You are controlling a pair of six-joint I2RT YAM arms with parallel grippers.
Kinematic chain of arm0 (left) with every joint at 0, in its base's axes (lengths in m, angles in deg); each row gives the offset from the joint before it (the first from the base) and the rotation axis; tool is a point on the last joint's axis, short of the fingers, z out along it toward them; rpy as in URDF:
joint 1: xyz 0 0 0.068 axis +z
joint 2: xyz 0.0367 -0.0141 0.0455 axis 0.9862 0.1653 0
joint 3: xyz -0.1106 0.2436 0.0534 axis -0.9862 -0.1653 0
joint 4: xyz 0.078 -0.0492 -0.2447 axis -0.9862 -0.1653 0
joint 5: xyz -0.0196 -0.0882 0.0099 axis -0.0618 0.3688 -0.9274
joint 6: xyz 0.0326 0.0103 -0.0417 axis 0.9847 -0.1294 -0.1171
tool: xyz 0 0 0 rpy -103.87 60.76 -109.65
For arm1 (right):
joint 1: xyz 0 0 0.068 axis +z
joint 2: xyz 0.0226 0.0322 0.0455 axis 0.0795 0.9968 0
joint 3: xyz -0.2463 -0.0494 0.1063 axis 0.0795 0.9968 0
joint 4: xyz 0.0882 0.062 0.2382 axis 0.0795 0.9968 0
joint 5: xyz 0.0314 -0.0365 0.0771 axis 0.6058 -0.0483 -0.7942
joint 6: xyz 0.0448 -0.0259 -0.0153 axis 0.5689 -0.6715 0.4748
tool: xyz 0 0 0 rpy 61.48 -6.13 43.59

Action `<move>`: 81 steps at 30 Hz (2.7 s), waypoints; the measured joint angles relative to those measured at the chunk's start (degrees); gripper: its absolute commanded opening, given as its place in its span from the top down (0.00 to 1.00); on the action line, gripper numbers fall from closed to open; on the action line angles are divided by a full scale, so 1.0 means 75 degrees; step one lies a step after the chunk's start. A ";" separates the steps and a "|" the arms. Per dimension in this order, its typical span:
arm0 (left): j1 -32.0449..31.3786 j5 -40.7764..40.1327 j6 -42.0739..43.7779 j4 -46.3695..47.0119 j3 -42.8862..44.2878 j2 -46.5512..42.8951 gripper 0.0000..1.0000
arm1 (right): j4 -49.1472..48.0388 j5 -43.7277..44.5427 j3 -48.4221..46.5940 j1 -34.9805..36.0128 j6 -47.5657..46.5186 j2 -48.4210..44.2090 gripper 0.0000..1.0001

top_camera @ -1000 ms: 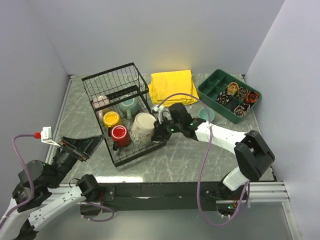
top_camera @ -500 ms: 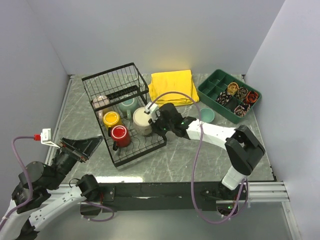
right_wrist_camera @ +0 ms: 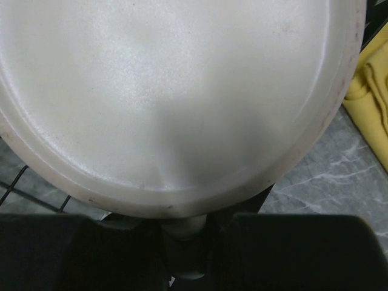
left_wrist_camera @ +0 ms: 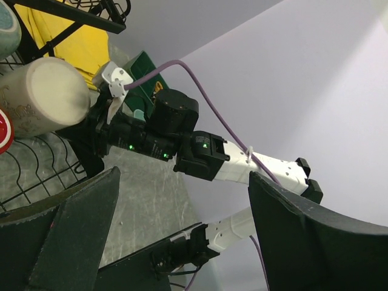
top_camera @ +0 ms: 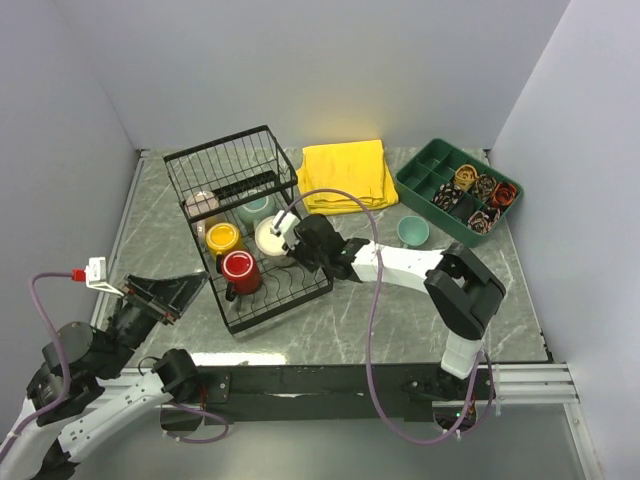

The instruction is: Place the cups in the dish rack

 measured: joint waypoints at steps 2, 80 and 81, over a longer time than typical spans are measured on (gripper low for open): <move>0.0000 -0.0003 -0.0003 0.0000 -0.0003 -0.0035 0.08 | -0.0044 0.0064 -0.0105 -0.0012 -0.0017 0.0093 0.74; 0.0000 0.1580 -0.0656 0.2226 -0.2308 0.0606 0.04 | 0.2570 -0.3439 0.0125 -0.7898 0.2990 0.0055 1.00; 0.0000 0.1641 -0.0667 0.2328 -0.2331 0.0627 0.04 | 0.2588 -0.3515 0.0125 -0.7898 0.2970 0.0044 1.00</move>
